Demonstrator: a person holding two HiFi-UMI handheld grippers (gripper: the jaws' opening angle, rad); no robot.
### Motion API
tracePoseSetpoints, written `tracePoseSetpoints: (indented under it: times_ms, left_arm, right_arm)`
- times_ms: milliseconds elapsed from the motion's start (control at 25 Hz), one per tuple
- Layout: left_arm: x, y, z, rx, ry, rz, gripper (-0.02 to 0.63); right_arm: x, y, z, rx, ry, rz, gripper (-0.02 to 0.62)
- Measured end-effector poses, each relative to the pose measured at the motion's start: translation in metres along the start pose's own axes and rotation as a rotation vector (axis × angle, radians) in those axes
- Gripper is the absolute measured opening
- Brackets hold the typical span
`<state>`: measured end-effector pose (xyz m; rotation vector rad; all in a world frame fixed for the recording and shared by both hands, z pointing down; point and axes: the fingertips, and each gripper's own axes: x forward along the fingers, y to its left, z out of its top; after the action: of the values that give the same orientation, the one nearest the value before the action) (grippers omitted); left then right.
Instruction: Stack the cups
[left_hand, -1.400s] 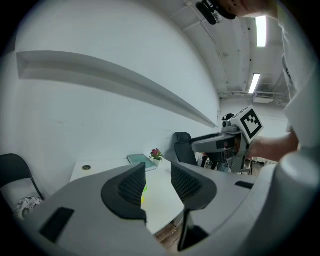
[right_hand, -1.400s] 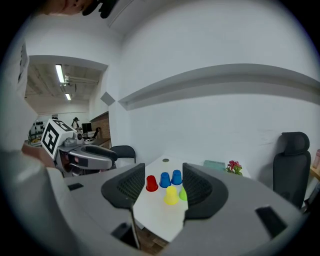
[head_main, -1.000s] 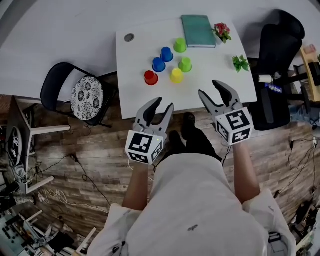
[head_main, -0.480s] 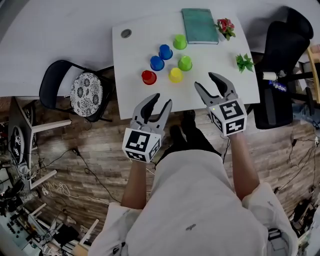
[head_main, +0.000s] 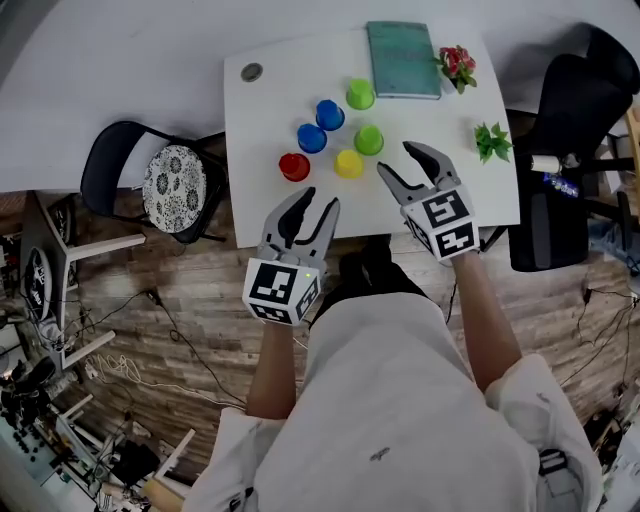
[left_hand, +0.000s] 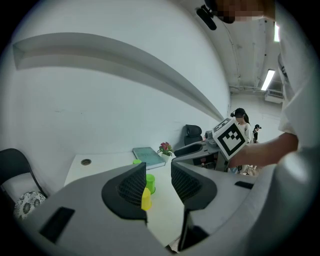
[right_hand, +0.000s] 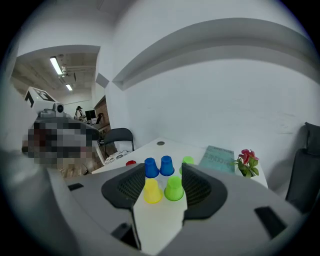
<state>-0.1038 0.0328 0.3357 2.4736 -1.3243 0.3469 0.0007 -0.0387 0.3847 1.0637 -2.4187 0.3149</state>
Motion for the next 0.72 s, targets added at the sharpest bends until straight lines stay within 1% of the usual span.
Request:
tracePoseSetpoints:
  times_ms: [440, 720]
  left_arm:
    - [0.027, 0.008, -0.001, -0.028, 0.022, 0.080, 0.150]
    - [0.027, 0.007, -0.011, -0.045, 0.054, 0.117, 0.150]
  right_arm:
    - [0.051, -0.016, -0.028, -0.027, 0.094, 0.101, 0.218]
    - [0.075, -0.023, -0.051, -0.036, 0.156, 0.113, 0.218]
